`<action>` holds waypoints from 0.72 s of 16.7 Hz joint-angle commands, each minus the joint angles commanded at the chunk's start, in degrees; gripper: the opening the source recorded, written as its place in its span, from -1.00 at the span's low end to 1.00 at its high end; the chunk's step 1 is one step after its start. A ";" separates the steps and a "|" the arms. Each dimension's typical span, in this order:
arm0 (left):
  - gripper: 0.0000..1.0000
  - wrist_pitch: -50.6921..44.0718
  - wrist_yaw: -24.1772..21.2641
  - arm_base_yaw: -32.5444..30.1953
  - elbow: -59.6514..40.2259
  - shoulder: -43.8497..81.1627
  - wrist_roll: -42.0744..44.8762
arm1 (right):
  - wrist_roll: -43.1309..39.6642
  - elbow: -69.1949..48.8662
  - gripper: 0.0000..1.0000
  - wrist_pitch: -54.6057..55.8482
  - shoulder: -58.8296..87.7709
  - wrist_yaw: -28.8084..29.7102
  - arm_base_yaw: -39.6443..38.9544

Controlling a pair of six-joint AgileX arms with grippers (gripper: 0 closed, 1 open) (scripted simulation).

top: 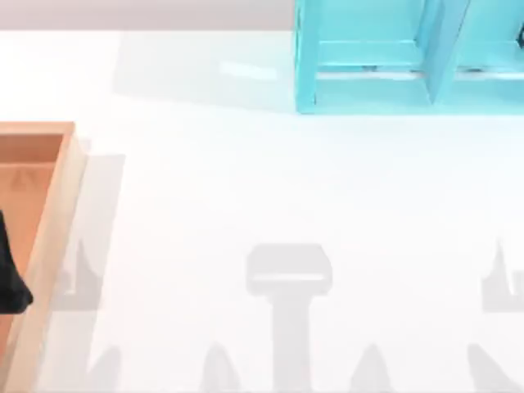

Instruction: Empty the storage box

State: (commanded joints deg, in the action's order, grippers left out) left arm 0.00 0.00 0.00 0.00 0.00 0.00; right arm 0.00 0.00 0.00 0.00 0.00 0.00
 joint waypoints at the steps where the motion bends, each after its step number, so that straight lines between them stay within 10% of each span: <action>1: 1.00 0.00 0.00 0.00 0.00 0.00 0.00 | 0.00 0.00 1.00 0.00 0.00 0.00 0.00; 12: 1.00 -26.88 -0.10 7.27 -26.86 32.09 8.03 | 0.00 0.00 1.00 0.00 0.00 0.00 0.00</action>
State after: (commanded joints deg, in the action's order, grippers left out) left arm -26.88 -0.10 7.27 -26.86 32.09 8.03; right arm 0.00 0.00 0.00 0.00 0.00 0.00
